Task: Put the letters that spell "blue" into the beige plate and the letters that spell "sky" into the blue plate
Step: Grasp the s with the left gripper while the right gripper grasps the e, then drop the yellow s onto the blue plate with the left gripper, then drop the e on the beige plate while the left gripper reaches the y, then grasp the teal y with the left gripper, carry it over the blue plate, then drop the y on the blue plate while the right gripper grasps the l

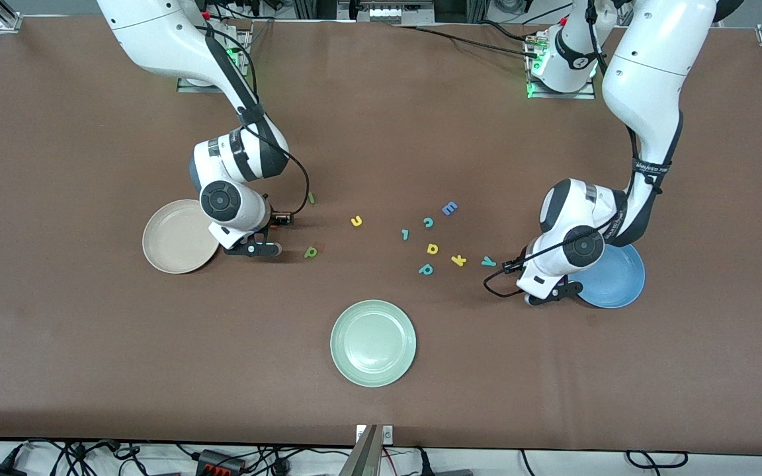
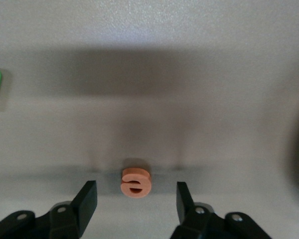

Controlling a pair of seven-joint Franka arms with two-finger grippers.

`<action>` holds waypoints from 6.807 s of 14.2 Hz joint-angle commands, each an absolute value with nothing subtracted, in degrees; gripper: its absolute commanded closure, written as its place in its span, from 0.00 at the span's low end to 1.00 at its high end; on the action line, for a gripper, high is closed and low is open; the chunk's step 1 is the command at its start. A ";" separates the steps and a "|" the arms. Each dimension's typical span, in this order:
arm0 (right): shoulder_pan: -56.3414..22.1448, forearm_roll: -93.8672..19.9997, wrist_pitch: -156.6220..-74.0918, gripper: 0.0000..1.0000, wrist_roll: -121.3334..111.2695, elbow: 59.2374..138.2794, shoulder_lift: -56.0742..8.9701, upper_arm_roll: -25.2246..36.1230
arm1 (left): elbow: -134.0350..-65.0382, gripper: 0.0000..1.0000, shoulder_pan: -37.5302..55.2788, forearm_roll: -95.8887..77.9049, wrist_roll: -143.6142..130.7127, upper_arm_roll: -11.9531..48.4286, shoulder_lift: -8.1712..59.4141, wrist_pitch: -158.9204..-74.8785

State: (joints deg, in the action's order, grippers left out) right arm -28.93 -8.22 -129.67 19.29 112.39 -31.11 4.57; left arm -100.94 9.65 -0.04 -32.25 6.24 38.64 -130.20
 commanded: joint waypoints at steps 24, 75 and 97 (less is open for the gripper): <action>-21.91 -8.35 -128.07 0.93 13.57 110.92 -26.10 7.11 | -88.95 0.00 0.61 -0.06 -10.69 6.50 37.62 -109.68; -40.08 -12.66 -133.34 1.00 15.38 116.54 -27.08 5.01 | -96.94 0.00 -3.61 5.89 3.62 9.31 34.54 -110.92; -32.08 -11.33 -125.86 0.06 -2.12 112.06 -29.88 24.35 | -96.86 0.16 11.34 3.51 -70.40 16.00 40.43 -131.92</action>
